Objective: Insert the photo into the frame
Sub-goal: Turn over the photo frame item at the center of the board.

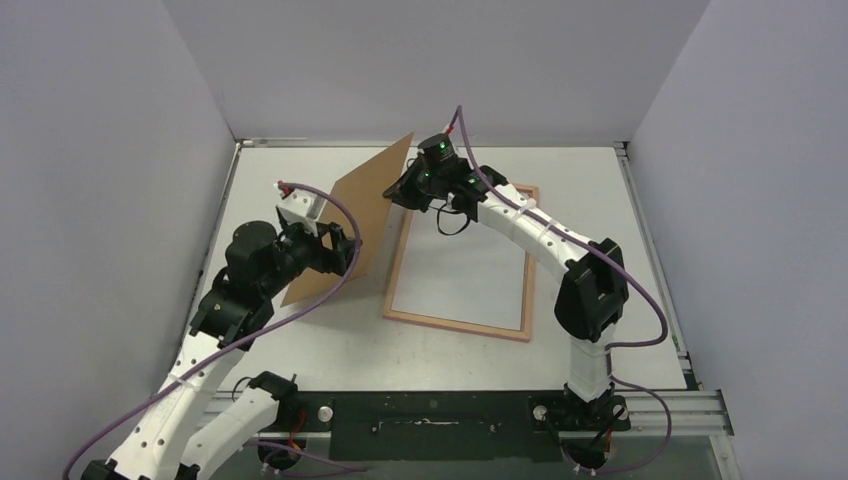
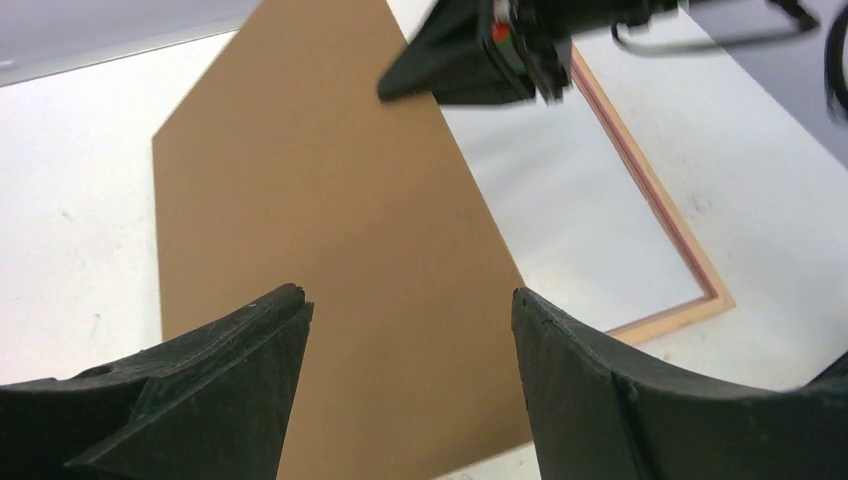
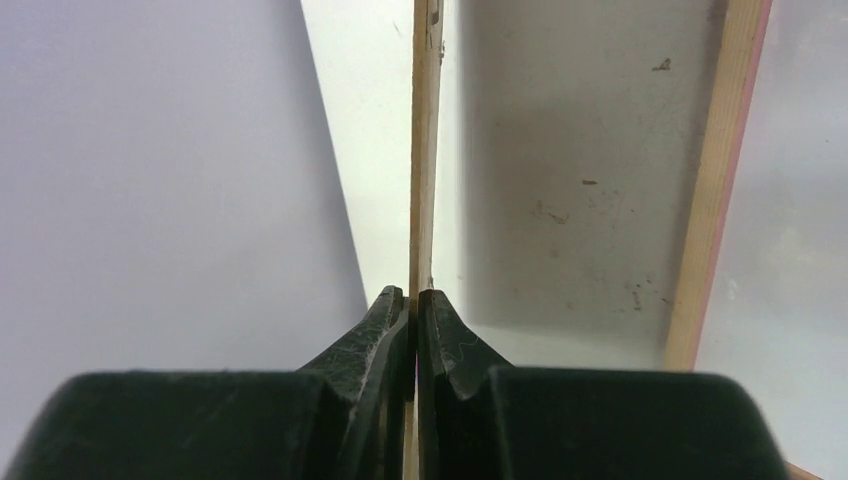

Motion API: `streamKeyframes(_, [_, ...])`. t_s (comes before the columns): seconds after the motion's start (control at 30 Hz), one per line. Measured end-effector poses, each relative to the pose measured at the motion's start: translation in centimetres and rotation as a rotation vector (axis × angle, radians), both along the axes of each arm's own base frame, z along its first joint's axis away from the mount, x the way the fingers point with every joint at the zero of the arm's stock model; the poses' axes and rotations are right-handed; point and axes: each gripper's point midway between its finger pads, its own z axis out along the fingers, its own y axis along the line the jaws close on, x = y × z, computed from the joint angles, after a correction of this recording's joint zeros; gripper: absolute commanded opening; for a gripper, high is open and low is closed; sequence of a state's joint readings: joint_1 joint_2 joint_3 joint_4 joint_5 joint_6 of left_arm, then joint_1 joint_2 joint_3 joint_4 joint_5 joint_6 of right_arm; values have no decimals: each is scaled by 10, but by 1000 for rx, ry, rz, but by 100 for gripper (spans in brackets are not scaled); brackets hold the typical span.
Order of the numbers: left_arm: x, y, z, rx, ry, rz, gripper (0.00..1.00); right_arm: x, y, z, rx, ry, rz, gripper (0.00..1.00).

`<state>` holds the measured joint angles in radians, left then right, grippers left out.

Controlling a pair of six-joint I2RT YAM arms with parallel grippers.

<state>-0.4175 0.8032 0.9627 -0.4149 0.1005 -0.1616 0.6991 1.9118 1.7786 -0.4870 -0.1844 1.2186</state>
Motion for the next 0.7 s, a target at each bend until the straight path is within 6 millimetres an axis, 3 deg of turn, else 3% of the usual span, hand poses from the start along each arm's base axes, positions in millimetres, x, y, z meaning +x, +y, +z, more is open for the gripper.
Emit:
streamKeyframes(0.13, [-11, -6, -11, 30, -73, -90, 72, 14, -4, 20, 62, 9, -54, 0])
streamKeyframes(0.3, [-27, -18, 18, 13, -206, -213, 75, 33, -7, 38, 138, 13, -97, 0])
streamKeyframes(0.47, [-38, -27, 48, 11, -306, -300, 75, 43, -8, 33, 170, 51, -114, 0])
streamKeyframes(0.7, [-38, -28, 47, 73, -350, -337, 73, 42, -3, 19, 183, 117, -106, 0])
